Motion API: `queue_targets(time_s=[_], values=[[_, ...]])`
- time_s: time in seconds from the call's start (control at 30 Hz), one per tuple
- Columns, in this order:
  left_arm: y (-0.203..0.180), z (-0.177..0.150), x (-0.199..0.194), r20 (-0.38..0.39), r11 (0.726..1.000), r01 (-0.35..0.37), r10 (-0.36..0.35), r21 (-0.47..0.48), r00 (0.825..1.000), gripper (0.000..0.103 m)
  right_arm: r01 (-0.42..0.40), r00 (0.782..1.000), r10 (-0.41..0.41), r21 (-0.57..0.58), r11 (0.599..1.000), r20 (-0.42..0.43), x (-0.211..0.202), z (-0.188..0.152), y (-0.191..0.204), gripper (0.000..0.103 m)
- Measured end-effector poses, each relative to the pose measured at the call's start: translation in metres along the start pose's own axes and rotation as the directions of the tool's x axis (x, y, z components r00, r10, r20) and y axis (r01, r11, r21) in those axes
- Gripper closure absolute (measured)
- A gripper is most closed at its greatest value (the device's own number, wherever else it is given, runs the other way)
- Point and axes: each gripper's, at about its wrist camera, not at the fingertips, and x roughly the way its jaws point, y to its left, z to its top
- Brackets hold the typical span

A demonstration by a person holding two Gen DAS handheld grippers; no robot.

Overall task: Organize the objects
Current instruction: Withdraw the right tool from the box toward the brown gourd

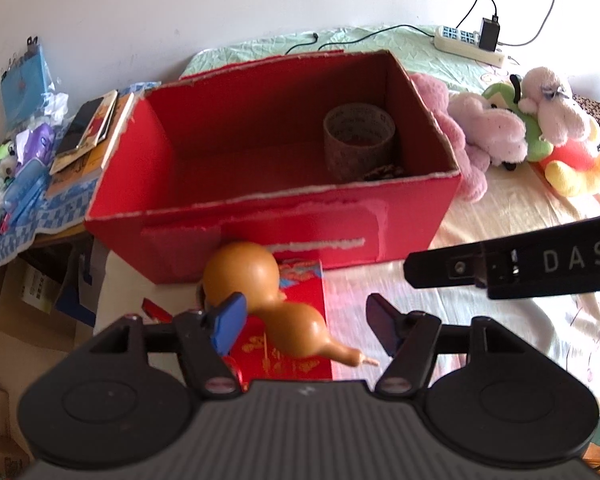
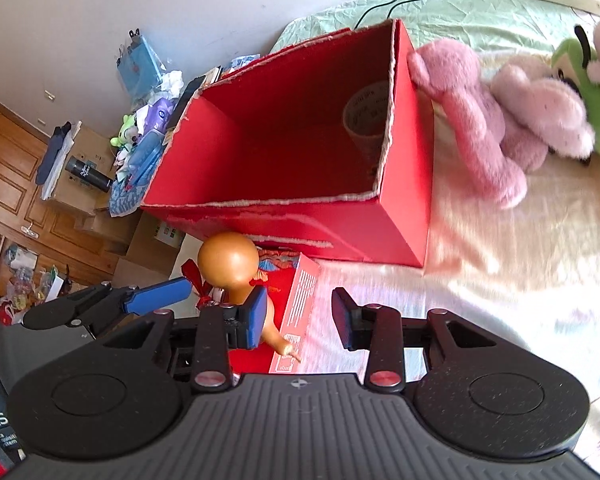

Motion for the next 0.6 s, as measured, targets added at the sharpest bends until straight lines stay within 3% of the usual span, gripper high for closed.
queue_targets(time_s=[0.27, 0.6], values=[[-0.007, -0.018, 0.002, -0.026, 1.0, -0.007, 0.007, 0.006, 1.0, 0.03, 0.016, 0.998, -0.019, 0.052, 0.999, 0.064, -0.003, -0.025, -0.005, 0.064], [0.0, -0.036, 0.004, -0.046, 1.0, -0.006, 0.006, -0.007, 0.999, 0.024, -0.022, 0.995, 0.006, 0.156, 0.988, 0.102, 0.004, -0.05, -0.013, 0.064]])
